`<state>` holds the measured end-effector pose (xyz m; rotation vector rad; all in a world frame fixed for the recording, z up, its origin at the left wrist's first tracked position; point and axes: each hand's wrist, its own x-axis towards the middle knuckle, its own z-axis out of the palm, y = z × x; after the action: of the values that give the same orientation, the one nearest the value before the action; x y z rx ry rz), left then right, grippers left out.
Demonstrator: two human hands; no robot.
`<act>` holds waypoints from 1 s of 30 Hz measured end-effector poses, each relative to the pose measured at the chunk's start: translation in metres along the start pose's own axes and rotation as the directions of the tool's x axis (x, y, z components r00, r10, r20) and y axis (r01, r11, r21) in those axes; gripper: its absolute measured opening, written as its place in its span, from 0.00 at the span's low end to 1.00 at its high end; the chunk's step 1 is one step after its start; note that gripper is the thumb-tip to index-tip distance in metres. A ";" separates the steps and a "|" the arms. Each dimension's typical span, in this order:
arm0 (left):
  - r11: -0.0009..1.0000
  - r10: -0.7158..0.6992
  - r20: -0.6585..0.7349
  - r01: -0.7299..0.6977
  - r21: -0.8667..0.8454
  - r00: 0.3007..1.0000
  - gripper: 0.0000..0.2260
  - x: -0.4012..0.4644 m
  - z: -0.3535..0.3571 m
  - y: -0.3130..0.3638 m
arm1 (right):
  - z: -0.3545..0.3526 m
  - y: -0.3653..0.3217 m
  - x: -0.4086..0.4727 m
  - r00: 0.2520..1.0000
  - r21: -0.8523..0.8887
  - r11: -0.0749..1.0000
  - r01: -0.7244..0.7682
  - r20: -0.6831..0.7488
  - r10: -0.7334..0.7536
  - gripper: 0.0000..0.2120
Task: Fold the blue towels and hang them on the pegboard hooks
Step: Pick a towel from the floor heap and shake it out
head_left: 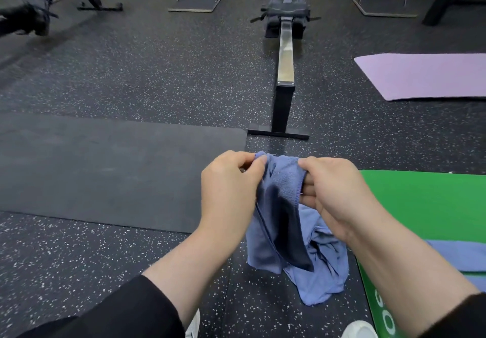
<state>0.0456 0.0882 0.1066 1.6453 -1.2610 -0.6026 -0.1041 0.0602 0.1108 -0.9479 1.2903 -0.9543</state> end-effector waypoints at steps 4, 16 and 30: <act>0.997 0.067 0.025 -0.068 0.023 0.997 0.06 -0.011 0.011 0.001 | 0.005 0.000 -0.004 0.998 0.020 1.000 0.019 0.052 -0.020 0.04; 0.992 0.120 0.307 -0.104 -0.066 0.944 0.15 -0.016 0.011 0.005 | -0.005 0.001 -0.002 0.992 -0.101 0.990 0.097 0.090 -0.088 0.10; 0.837 0.188 0.583 -0.440 0.327 0.790 0.09 0.015 -0.019 -0.030 | -0.042 -0.015 -0.016 0.933 -0.547 0.756 0.359 0.241 -0.268 0.14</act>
<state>0.0799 0.0826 0.0904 1.6089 -2.1867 -0.5998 -0.1471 0.0694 0.1279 -1.7365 1.3437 -0.7159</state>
